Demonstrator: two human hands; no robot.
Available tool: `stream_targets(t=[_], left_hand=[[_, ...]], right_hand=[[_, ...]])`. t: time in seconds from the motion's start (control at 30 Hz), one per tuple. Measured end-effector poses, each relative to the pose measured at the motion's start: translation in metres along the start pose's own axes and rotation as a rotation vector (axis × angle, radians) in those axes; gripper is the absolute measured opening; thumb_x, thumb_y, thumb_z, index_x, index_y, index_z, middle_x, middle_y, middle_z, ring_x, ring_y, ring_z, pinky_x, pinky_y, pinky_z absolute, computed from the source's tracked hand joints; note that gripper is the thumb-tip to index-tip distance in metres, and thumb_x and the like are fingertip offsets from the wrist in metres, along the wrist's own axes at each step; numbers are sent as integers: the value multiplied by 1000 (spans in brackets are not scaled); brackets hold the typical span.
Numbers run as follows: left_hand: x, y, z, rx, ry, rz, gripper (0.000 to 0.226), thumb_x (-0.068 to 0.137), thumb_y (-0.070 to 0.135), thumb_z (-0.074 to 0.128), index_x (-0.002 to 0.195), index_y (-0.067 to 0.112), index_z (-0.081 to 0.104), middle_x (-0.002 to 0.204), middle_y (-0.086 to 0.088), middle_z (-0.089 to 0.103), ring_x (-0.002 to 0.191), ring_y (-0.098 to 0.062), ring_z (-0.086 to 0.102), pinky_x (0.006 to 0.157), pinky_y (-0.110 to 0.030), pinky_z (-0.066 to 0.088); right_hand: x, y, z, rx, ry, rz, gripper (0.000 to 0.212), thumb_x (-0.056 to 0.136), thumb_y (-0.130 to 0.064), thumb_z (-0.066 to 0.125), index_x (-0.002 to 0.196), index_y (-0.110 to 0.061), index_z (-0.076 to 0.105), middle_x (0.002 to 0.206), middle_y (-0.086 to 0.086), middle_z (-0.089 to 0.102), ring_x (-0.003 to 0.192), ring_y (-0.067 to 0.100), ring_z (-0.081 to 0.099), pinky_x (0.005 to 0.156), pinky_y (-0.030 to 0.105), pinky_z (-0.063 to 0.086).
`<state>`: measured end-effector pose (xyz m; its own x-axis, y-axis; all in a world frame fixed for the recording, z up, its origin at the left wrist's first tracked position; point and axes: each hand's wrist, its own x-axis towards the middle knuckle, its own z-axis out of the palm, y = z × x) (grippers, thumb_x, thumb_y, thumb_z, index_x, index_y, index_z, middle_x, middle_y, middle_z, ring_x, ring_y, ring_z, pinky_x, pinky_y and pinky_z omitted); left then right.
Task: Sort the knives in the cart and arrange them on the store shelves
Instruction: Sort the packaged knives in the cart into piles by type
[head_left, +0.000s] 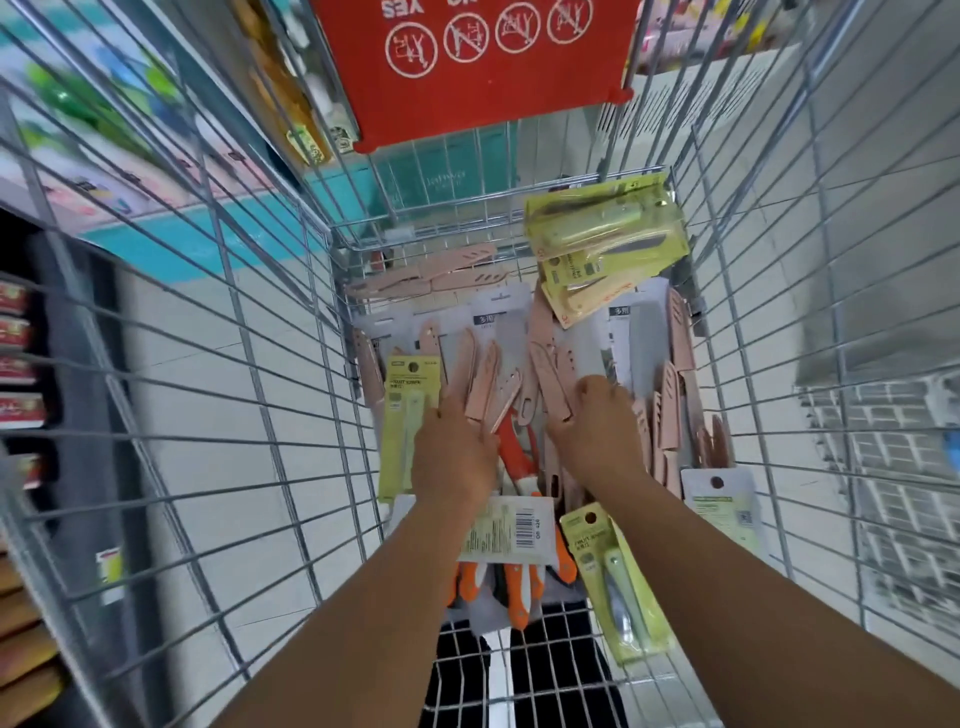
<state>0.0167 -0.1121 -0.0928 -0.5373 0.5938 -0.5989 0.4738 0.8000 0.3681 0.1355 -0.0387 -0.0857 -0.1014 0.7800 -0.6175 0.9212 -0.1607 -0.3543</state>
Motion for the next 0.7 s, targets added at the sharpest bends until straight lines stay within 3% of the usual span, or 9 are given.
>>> stream_targets(t=[0.07,0.27,0.47,0.53,0.7], left_hand=[[-4,-2,5,35,0,-13,75,82,24,67,145,29,26,113,-10,52,98,-32,58,82,-46,54],[-2,-3,1,24,-14,-42,40,89,19,54,128,13,47,109,-11,54,98,-30,57,83,-41,52],[-5,-2,-2,-35,58,-97,32,92,10,46,124,11,40,106,-10,59,90,-29,60,70,-38,48],[-9,-3,-5,-56,68,-99,30,94,7,43,123,13,40,101,-6,58,85,-26,59,71,-38,49],[-15,-3,-10,-171,99,-93,39,97,12,41,135,13,33,115,-9,57,98,-30,60,82,-42,51]], right_hand=[[-6,-2,3,-48,23,38,49,85,-28,67,121,-7,41,125,16,41,114,34,46,92,41,43],[-6,-7,6,-3,-28,204,60,85,-26,69,126,0,34,122,19,52,109,34,56,84,40,49],[-12,-9,16,-40,-6,173,44,86,-11,63,119,0,37,116,19,56,104,35,59,80,39,50],[-16,-12,18,-90,-14,162,40,86,-10,61,118,-1,40,118,19,53,107,35,57,81,38,49],[-16,-9,16,-45,-33,127,33,87,-16,60,112,-3,43,111,16,59,100,33,60,76,36,49]])
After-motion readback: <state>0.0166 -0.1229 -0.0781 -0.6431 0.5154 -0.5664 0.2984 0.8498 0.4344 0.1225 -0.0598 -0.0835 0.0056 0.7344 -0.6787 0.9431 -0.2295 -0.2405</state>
